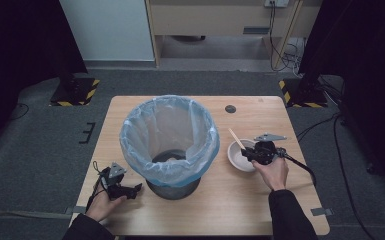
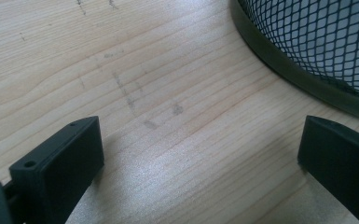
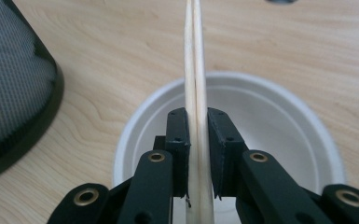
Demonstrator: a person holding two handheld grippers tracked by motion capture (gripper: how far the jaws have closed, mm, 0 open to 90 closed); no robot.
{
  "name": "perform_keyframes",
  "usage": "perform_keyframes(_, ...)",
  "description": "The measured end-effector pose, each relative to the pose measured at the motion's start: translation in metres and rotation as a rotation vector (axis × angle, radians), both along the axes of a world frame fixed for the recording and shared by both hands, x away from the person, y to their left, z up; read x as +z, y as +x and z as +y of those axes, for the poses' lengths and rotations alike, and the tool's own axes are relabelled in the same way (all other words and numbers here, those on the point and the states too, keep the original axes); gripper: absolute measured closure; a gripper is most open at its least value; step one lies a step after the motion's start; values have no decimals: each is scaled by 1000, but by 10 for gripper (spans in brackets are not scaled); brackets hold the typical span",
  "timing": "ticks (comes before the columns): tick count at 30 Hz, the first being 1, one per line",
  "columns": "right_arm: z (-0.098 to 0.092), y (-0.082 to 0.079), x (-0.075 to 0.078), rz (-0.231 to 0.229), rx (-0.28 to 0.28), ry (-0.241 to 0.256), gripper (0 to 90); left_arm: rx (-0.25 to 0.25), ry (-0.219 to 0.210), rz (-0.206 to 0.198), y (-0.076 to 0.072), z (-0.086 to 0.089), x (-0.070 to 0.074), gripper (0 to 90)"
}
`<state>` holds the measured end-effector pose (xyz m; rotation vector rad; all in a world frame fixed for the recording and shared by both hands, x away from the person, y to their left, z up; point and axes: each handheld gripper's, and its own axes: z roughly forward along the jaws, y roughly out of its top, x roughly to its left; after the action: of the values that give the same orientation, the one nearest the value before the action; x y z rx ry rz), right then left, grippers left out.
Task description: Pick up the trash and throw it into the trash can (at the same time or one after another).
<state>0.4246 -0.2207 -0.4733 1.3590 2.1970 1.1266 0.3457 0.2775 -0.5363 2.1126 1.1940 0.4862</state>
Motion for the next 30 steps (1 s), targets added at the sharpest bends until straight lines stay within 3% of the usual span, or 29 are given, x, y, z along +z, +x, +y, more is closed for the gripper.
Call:
perform_keyframes(9, -13, -4, 20, -60, -28, 106, 798, 0, 0, 0, 0, 0, 0, 0)
perform_keyframes(30, -34, -16, 71, -239, -60, 272, 799, 0, 0, 0, 0, 0, 0, 0)
